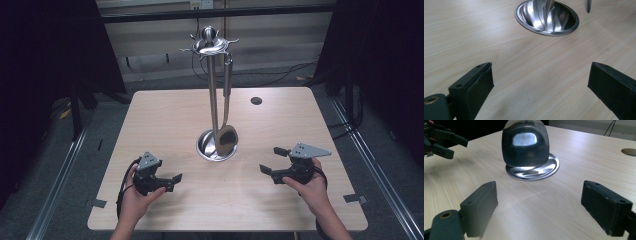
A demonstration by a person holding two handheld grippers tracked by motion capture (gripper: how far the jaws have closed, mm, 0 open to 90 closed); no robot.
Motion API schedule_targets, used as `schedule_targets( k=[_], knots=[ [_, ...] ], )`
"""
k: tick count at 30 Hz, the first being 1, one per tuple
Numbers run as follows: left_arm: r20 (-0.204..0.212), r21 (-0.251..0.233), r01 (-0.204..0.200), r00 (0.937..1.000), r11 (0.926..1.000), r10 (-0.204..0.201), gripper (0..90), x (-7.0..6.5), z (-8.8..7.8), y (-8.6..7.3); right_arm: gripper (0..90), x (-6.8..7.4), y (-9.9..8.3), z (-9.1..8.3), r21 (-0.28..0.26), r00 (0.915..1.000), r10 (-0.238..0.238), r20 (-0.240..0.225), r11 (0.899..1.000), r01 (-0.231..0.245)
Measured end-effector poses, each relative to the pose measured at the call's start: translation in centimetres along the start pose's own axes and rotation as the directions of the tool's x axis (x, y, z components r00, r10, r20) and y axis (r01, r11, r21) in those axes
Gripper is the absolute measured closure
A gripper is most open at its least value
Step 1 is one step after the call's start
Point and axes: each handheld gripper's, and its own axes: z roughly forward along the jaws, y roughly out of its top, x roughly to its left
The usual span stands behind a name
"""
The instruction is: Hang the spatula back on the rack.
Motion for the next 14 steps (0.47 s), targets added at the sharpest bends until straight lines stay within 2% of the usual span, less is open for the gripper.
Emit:
schedule_targets(
  k=[6, 14],
  knots=[
    [0.001, -0.009, 0.001, 1.0, 1.0, -0.001, 5.9, -0.04, -0.13, 0.14, 13.5, -0.1, -0.72, -0.12, 0.039, 0.9995, -0.02, 0.023, 0.999, 0.02],
    [0.006, -0.025, 0.005, 1.0, 0.9997, -0.005, 5.9, 0.12, -0.36, 0.42, 13.7, 0.18, -1.05, -0.1, 0.029, 0.9991, -0.007, 0.042, 1.0, 0.006]
  ],
)
